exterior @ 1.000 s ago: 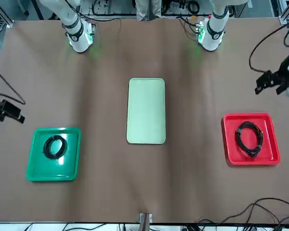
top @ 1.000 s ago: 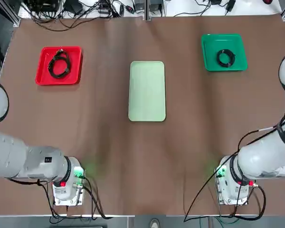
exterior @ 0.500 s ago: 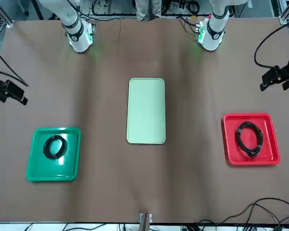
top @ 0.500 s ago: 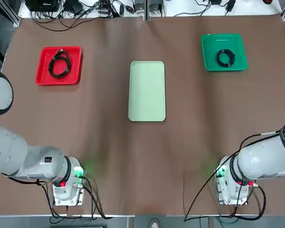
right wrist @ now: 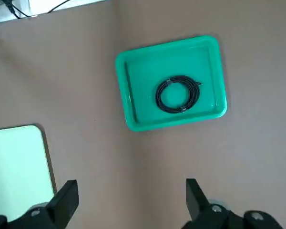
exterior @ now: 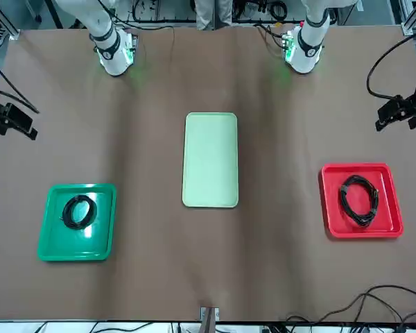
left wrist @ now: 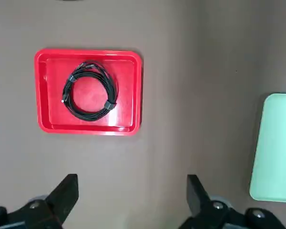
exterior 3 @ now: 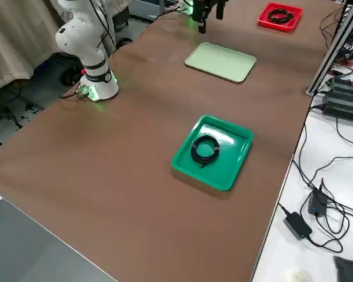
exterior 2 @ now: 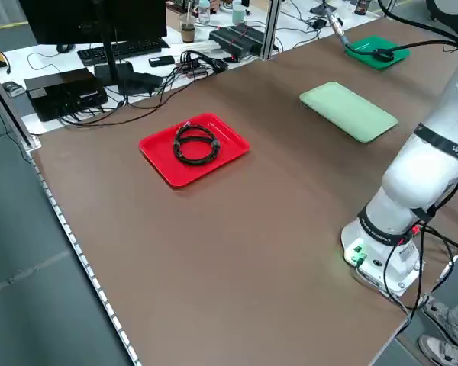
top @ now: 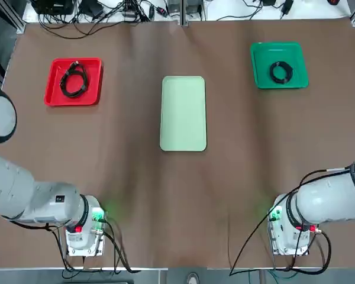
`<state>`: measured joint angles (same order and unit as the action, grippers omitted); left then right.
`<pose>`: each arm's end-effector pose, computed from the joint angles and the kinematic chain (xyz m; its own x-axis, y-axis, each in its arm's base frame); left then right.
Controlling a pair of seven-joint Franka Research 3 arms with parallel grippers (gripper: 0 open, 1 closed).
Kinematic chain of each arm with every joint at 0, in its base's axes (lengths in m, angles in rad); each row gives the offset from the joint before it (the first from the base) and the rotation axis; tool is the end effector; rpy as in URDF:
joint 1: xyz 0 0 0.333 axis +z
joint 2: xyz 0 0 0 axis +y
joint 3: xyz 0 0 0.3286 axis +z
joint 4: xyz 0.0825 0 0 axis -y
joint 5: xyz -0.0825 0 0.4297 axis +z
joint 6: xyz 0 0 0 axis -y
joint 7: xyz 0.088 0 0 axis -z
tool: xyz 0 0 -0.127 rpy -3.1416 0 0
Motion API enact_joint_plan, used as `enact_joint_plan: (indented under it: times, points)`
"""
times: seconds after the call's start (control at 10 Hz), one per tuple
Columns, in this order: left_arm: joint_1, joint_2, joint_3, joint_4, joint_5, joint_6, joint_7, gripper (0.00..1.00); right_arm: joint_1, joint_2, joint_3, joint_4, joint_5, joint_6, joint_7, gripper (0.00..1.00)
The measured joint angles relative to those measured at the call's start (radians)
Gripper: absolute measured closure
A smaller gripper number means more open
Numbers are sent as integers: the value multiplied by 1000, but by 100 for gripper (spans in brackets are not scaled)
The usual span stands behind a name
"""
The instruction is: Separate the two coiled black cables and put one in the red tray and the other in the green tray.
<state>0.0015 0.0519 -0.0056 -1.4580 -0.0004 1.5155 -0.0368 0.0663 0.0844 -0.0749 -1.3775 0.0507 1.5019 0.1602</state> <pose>0.6120 -0.0025 0.6389 0.9995 0.0327 0.0056 0.0327 -0.9995 0.0009 0.6211 0.0036 0.6591 0.9859 -0.1639 0.0327 -0.1622 -0.9855 -0.0499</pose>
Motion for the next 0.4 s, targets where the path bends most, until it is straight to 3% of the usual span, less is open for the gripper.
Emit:
enact_joint_plan:
  times: [0.4]
  points:
    - [0,-1,-1,0,0,0,0,0,0,-21,-4,-38,0,0,4,0]
